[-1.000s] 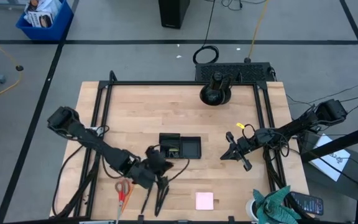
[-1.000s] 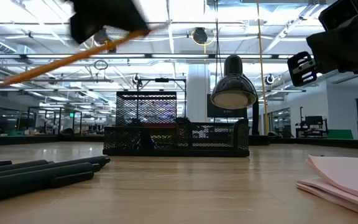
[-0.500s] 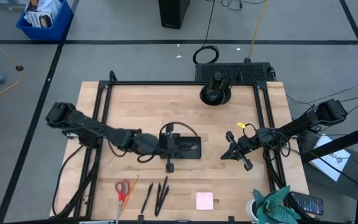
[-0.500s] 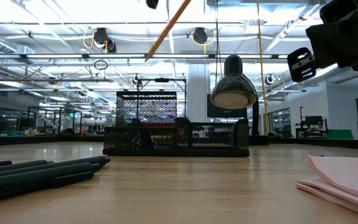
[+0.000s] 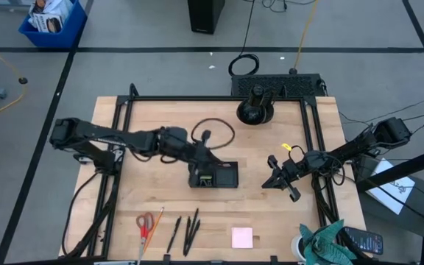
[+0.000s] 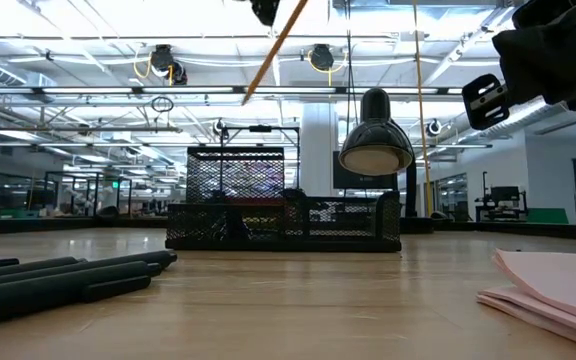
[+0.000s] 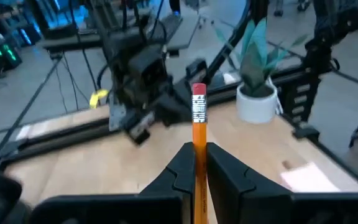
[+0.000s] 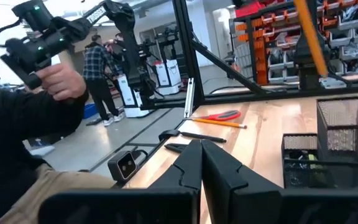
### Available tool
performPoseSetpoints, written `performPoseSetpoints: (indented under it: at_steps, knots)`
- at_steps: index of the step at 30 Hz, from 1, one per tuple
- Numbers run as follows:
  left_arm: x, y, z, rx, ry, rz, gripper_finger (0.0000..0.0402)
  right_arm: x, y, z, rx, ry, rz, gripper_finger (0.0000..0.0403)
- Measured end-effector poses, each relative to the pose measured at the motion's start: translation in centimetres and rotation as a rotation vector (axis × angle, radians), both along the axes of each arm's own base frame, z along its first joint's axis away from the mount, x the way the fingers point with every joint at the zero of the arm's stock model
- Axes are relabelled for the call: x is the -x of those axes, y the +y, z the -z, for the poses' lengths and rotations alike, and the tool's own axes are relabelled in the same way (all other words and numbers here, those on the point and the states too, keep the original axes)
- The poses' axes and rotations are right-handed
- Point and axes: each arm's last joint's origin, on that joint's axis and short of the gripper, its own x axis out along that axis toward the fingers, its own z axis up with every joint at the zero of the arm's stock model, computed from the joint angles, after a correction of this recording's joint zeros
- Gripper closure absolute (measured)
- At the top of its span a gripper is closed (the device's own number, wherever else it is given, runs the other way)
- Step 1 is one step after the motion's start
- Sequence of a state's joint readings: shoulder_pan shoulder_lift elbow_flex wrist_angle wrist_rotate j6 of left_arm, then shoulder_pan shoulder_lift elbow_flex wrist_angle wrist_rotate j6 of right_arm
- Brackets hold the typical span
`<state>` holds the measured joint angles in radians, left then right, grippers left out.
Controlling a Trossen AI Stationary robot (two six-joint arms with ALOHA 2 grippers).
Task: Pick and place office supplies into organizer
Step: Put the yellow pencil into the black desk organizer
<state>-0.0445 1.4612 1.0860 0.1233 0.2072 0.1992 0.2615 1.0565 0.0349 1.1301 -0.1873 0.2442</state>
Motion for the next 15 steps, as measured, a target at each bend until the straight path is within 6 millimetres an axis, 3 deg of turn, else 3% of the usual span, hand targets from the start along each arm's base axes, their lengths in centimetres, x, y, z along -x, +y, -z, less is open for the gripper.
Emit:
performPoseSetpoints:
  at_steps: [7,11,15]
  knots:
    - [1.5,0.5,-2.4,-0.029,-0.143,0.075,0.0371,0.1,0.0,-0.2,-0.011,-0.006,-0.005,0.0403]
    - [1.7,0.4,-0.4,-0.012,-0.166,0.110,0.0371,0.1,0.1,-0.3,-0.012,-0.024,-0.007,0.0403]
    - [2.8,0.5,2.6,0.017,-0.318,0.137,0.0371,0.1,0.1,-0.5,-0.019,-0.047,-0.007,0.0403]
